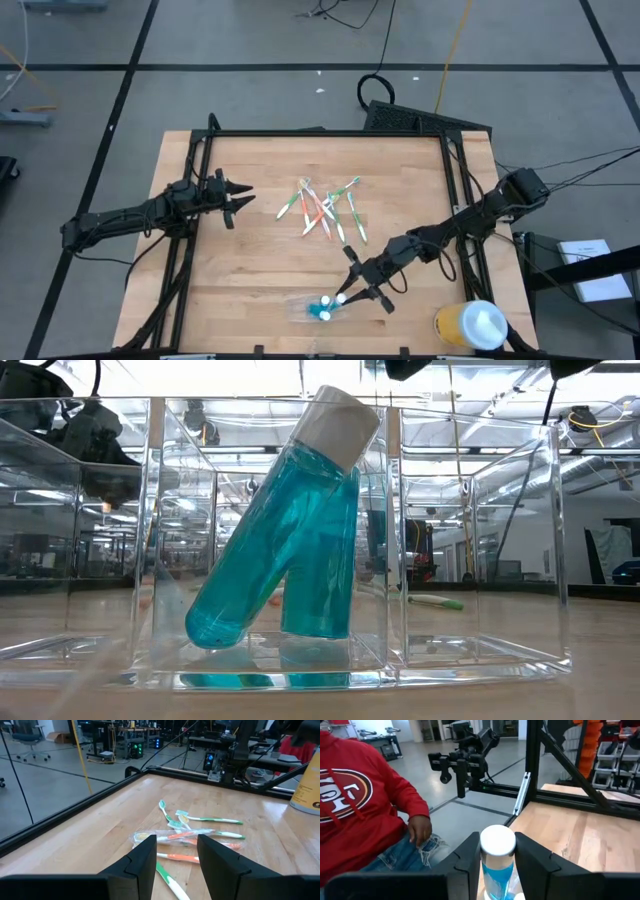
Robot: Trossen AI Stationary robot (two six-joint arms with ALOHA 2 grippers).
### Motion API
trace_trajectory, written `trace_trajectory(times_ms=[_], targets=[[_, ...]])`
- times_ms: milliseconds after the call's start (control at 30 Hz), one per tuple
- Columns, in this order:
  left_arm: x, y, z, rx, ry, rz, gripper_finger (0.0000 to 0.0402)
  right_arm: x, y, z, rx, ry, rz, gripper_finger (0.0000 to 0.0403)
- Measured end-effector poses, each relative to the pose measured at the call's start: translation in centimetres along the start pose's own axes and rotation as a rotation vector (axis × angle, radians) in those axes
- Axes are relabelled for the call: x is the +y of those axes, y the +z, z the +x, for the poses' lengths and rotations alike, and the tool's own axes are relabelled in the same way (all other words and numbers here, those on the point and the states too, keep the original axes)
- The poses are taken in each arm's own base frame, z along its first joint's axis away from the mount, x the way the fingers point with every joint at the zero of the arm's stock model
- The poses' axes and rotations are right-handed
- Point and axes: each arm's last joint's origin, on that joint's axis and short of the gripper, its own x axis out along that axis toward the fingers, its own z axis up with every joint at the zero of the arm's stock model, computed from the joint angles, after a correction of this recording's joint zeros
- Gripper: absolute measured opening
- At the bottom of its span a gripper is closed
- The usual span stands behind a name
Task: Pick & Place toothbrushing station
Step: Put the blue mouthwash bottle into the transparent organizer
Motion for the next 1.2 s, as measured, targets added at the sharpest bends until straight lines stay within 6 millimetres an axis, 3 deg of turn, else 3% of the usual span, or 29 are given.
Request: trace_trajectory(times_ms=[267, 500, 667, 1200], targets=[[0.0, 0.0, 0.0, 0.001, 0.000, 0.000, 0.0147, -0.1, -0.6, 0.9, -0.008, -0.061, -0.001, 0.0091], [0.0, 0.0, 0.0, 0.001, 0.000, 0.000, 0.0147, -0.5, -0.8, 4.4, 0.030, 0.031, -0.001, 0.0091], [0.0, 0.0, 0.0, 0.000, 0.000, 0.000, 0.0147, -0.6, -0.9, 5.9, 0.055, 0.044, -0.017, 0.0091], [0.0, 0.0, 0.0, 0.000, 0.000, 0.000, 0.0147, -2.7, -3.3, 6.6, 0.152, -0.059, -0.007, 0.0091]])
